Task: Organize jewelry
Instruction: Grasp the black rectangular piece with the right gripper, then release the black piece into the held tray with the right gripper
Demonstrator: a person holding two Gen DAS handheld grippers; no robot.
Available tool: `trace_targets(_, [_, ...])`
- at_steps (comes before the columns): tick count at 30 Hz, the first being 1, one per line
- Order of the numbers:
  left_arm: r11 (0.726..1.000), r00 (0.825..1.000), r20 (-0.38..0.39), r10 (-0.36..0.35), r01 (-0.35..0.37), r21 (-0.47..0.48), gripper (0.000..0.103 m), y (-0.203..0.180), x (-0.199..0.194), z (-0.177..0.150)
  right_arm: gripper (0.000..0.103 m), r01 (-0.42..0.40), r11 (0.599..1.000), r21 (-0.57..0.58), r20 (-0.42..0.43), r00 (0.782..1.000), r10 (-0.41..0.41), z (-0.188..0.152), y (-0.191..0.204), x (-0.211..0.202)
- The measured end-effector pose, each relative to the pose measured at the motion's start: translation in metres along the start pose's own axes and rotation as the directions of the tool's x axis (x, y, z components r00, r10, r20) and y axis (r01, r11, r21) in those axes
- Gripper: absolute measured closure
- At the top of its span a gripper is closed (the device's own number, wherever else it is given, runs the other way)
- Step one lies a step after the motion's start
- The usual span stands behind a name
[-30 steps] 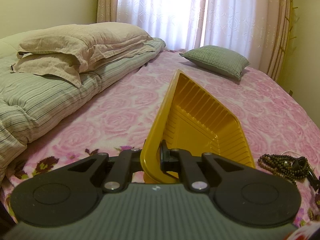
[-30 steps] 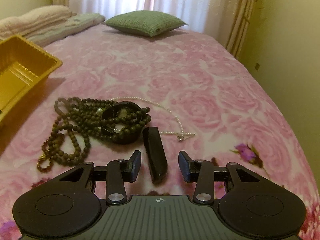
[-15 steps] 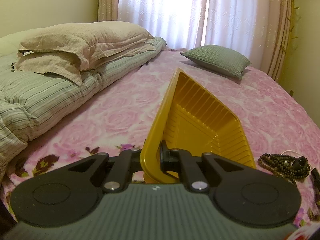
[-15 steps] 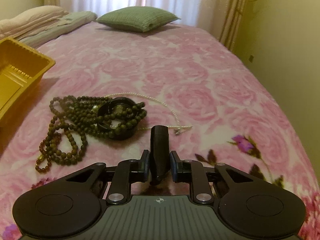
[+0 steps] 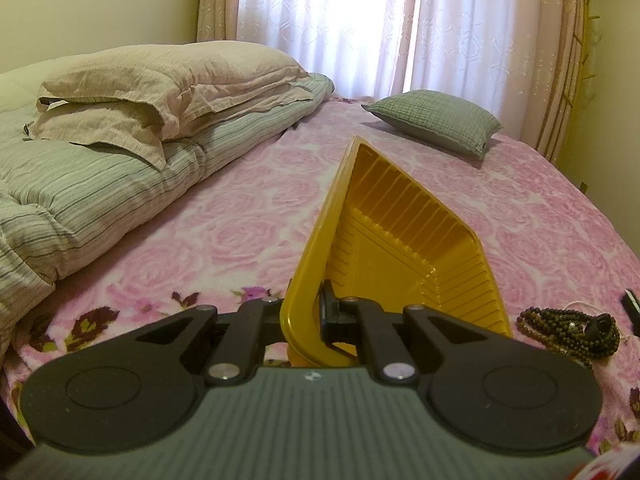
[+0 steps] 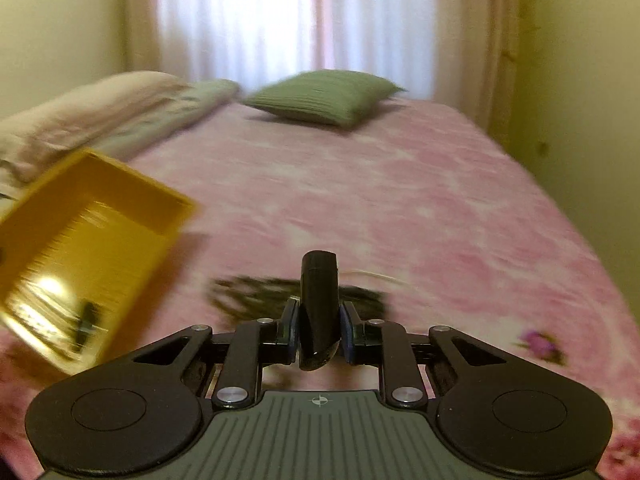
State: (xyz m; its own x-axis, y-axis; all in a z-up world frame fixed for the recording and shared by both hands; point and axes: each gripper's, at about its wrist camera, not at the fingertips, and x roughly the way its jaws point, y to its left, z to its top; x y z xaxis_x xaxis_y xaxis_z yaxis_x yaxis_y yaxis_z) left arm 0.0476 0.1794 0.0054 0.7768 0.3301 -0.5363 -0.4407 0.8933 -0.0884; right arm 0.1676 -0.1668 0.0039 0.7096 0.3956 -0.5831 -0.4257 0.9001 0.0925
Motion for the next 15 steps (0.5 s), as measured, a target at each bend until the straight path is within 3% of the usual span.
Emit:
trace_targets(4, [1.0, 1.0, -0.001, 0.005, -0.005, -0.001, 0.096, -0.001, 0.0, -0.002, 0.082, -0.144, 0.99, -0.002, -0.01, 0.989, 0.144, 0.012, 0.042, 0.012])
trace_targets(9, [1.0, 1.0, -0.003, 0.005, -0.005, -0.011, 0.096, -0.001, 0.001, -0.003, 0.082, -0.306, 0.951, -0.035, -0.036, 0.952, 0.305, 0.021, 0.1, 0.031])
trace_targets(15, [1.0, 1.0, 0.001, 0.0, 0.0, -0.023, 0.096, 0.0, 0.0, -0.004, 0.082, -0.398, 0.914, -0.075, -0.08, 0.917, 0.392, 0.022, 0.149, 0.055])
